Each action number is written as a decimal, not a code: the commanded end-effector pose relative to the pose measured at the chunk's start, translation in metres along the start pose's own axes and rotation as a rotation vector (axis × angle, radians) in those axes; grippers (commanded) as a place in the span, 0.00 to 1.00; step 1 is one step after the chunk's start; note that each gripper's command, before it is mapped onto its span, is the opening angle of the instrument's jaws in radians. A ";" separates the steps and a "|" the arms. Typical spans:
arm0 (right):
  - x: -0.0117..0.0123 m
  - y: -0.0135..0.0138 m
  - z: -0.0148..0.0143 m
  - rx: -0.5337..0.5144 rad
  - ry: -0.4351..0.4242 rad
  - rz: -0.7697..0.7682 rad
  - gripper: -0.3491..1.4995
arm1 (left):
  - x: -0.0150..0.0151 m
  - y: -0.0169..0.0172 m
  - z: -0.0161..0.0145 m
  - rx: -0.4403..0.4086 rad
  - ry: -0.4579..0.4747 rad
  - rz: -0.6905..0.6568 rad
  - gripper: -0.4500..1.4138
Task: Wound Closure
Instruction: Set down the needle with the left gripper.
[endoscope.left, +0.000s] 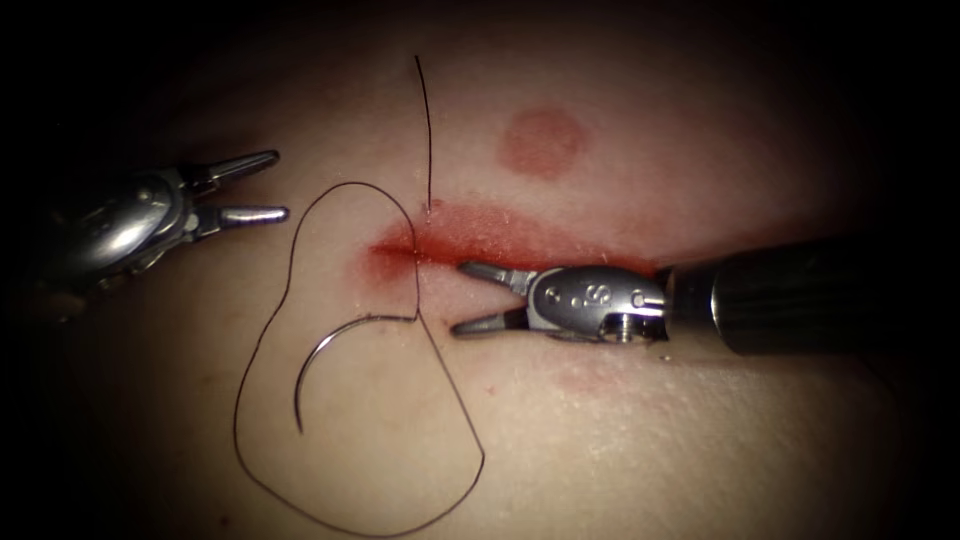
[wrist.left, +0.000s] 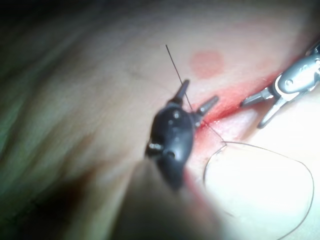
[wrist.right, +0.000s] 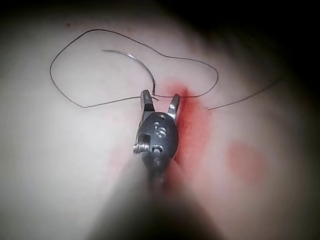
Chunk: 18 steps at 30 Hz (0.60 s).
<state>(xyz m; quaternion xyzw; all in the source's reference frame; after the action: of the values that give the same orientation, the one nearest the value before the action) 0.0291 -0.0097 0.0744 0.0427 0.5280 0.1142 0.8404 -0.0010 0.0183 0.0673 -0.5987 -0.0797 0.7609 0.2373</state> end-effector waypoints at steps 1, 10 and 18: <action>-0.0004 -0.0005 0.0007 0.004 0.000 0.001 0.59 | -0.0005 -0.0001 0.0006 0.010 -0.005 -0.009 0.53; -0.0003 -0.0010 0.0004 0.004 0.001 -0.001 0.61 | 0.0012 0.0013 -0.0019 0.050 -0.029 -0.018 0.57; -0.0003 -0.0012 0.0004 0.004 0.001 -0.002 0.61 | 0.0011 0.0079 -0.0018 -0.059 0.022 -0.051 0.52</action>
<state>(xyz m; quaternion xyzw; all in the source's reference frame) 0.0289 -0.0103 0.0741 0.0422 0.5281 0.1124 0.8407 -0.0012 0.0110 0.0620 -0.6074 -0.1174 0.7483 0.2394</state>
